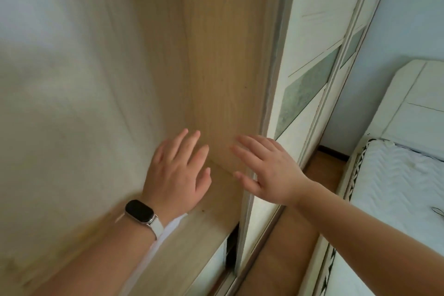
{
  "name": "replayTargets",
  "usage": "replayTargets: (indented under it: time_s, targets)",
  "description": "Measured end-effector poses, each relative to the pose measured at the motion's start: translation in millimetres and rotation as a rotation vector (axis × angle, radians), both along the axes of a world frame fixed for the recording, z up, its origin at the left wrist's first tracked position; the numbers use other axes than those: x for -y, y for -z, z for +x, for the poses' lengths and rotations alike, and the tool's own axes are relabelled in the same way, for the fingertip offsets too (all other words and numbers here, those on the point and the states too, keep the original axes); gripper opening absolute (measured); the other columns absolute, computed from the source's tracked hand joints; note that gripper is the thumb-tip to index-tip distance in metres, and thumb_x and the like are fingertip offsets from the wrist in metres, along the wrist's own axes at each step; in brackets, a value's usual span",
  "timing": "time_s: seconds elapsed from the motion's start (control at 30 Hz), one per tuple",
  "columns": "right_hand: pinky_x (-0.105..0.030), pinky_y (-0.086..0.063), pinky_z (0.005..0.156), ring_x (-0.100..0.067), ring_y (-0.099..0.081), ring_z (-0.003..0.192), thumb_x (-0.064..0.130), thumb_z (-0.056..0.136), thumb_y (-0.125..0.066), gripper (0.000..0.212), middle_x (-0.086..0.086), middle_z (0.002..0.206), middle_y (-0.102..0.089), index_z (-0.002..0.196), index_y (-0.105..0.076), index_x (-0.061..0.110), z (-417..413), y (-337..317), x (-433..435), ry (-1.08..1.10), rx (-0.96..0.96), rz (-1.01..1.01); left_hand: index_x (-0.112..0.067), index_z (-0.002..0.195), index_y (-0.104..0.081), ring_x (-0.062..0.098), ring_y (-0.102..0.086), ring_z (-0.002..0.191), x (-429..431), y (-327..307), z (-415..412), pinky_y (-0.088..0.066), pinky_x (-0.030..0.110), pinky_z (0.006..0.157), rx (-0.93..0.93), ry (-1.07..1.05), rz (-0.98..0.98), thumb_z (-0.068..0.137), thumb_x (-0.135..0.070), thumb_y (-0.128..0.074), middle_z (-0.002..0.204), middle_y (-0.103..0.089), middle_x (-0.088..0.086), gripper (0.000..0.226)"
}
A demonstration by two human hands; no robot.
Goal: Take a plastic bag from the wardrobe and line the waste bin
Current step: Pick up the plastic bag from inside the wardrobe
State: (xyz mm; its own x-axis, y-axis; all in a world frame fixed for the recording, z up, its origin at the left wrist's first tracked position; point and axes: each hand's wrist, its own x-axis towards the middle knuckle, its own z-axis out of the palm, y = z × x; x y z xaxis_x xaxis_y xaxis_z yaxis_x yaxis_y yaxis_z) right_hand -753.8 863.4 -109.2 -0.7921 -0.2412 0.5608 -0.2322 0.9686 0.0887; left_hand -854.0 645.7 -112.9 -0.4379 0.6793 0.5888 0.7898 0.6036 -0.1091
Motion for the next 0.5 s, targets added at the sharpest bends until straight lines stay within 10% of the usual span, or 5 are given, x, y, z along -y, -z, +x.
replayTargets:
  time_s: [0.5]
  targets:
    - [-0.042, -0.048, 0.095, -0.029, -0.055, 0.123, 0.054, 0.093, -0.041, 0.053, -0.005, 0.135, -0.057, 0.134, -0.052, 0.022, -113, 104, 132, -0.322, 0.415, 0.100, -0.024, 0.121, -0.053, 0.034, -0.049, 0.125, 160, 125, -3, -0.045, 0.049, 0.099, 0.375, -0.497, 0.010, 0.084, -0.034, -0.059, 0.132, -0.056, 0.008, 0.039]
